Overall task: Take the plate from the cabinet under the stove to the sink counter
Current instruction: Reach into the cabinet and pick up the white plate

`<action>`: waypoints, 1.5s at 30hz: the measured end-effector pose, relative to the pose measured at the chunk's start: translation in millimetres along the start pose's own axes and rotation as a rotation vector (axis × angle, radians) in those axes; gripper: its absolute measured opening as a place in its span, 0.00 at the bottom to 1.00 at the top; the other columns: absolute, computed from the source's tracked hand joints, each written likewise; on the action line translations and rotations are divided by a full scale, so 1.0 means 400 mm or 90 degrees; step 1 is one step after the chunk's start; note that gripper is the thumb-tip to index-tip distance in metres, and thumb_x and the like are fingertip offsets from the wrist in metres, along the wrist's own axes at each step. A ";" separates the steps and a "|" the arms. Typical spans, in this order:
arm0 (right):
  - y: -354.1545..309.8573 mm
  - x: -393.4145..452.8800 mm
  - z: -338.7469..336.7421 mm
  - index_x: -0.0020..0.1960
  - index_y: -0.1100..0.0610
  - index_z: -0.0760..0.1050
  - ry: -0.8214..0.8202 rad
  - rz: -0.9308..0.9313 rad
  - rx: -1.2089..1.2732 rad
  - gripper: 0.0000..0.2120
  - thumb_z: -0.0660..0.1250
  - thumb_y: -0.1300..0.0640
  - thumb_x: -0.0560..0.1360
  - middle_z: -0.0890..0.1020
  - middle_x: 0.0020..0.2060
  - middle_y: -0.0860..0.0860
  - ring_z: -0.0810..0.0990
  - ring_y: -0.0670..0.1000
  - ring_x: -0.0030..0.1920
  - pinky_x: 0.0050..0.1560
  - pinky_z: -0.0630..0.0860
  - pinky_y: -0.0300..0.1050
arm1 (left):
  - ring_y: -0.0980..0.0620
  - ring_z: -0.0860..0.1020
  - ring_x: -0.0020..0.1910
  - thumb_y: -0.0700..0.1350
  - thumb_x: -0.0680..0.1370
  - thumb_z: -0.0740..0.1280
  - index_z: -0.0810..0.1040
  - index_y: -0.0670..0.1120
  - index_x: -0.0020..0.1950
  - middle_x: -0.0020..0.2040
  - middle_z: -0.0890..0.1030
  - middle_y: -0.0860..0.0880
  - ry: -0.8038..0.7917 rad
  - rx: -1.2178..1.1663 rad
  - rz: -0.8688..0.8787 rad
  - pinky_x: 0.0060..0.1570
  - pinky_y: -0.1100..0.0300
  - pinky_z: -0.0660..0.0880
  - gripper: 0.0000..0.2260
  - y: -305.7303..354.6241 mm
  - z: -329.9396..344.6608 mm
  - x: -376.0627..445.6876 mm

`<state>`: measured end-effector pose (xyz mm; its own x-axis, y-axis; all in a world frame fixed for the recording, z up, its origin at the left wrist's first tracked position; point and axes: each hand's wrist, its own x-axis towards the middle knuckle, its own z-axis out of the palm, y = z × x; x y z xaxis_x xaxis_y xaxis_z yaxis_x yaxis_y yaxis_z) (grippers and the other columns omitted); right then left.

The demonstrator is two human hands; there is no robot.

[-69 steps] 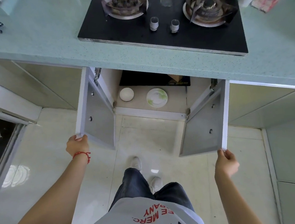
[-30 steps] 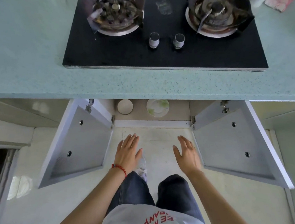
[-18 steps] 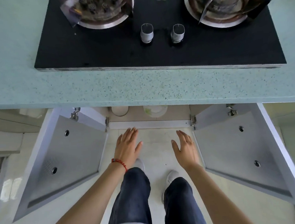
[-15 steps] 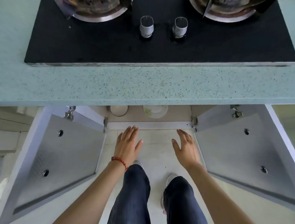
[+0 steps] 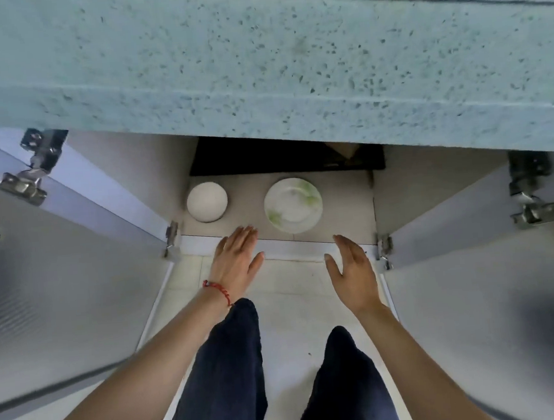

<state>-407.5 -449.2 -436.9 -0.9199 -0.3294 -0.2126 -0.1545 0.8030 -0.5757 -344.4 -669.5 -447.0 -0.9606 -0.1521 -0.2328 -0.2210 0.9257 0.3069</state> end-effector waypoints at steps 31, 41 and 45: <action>0.511 0.526 0.592 0.66 0.60 0.67 0.155 -0.005 0.121 0.19 0.58 0.53 0.77 0.73 0.65 0.57 0.69 0.56 0.66 0.63 0.67 0.46 | 0.40 0.68 0.68 0.63 0.72 0.48 0.67 0.38 0.66 0.67 0.72 0.37 0.187 -0.182 -0.010 0.67 0.47 0.65 0.35 -0.268 0.643 0.532; 0.531 0.643 0.625 0.62 0.62 0.71 0.193 0.043 0.133 0.17 0.61 0.56 0.75 0.76 0.60 0.59 0.71 0.58 0.62 0.60 0.70 0.50 | 0.40 0.76 0.53 0.59 0.72 0.48 0.73 0.41 0.56 0.51 0.79 0.42 0.199 -0.182 -0.054 0.50 0.49 0.71 0.27 -0.305 0.726 0.622; 0.528 0.667 0.633 0.61 0.60 0.73 0.202 -0.001 0.119 0.15 0.62 0.58 0.75 0.79 0.57 0.57 0.72 0.58 0.60 0.55 0.70 0.45 | 0.44 0.63 0.71 0.52 0.76 0.57 0.63 0.42 0.69 0.69 0.70 0.42 0.177 -0.225 -0.096 0.72 0.41 0.52 0.24 -0.288 0.748 0.653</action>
<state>-594.4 -493.3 -815.4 -0.9902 -0.1366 0.0274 -0.1147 0.6881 -0.7165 -519.4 -712.3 -819.4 -0.9113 -0.4078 -0.0572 -0.3592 0.7192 0.5947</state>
